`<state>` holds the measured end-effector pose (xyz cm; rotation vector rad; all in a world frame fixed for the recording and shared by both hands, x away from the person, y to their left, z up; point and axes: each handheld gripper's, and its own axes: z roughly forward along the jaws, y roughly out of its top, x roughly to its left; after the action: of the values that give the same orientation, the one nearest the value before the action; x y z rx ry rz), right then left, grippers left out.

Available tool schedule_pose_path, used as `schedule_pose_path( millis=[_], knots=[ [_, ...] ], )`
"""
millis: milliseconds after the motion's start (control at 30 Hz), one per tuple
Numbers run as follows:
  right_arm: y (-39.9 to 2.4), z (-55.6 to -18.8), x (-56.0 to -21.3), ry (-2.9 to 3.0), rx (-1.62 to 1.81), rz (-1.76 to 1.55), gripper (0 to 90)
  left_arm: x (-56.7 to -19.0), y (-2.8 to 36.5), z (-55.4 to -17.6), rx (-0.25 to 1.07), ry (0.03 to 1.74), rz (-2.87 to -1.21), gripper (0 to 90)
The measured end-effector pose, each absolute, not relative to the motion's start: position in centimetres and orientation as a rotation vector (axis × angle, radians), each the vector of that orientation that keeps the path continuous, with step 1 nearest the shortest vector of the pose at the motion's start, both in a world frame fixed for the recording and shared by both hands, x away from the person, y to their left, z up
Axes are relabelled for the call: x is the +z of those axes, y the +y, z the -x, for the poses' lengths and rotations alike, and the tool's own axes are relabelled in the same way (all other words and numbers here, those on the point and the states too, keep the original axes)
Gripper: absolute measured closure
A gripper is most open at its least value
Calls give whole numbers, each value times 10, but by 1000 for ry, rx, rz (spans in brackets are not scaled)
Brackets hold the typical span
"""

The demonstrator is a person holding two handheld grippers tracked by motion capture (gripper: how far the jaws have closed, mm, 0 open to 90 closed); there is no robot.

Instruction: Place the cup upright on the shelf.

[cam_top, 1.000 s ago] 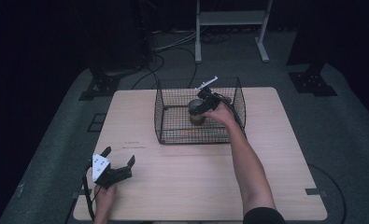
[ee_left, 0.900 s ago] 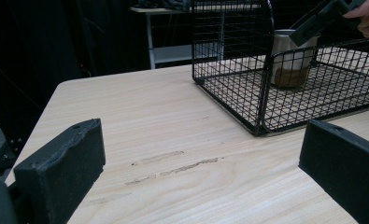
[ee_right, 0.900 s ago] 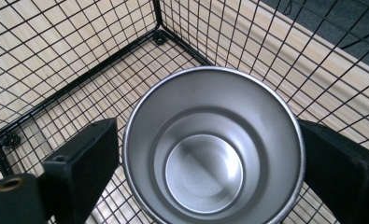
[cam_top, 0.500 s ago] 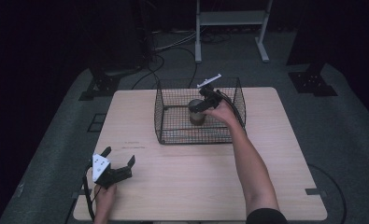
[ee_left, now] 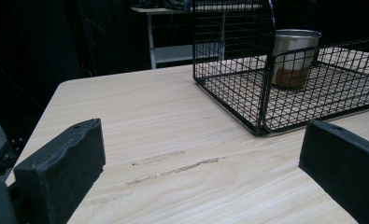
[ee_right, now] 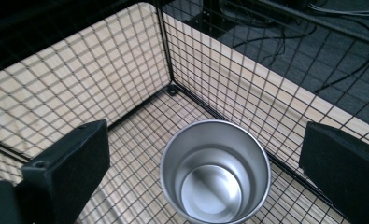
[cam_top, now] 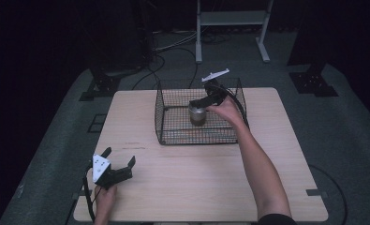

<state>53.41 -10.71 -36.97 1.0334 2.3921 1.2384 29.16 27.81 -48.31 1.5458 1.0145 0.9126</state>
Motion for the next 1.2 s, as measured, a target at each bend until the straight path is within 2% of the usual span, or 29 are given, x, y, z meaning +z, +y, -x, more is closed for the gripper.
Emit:
schedule_pose_path(
  millis=[1200],
  knots=[
    [-143, -478, -346, 2363, 1320, -973, 14, -483, 278, -291, 919, 1008, -1554, 0]
  ],
)
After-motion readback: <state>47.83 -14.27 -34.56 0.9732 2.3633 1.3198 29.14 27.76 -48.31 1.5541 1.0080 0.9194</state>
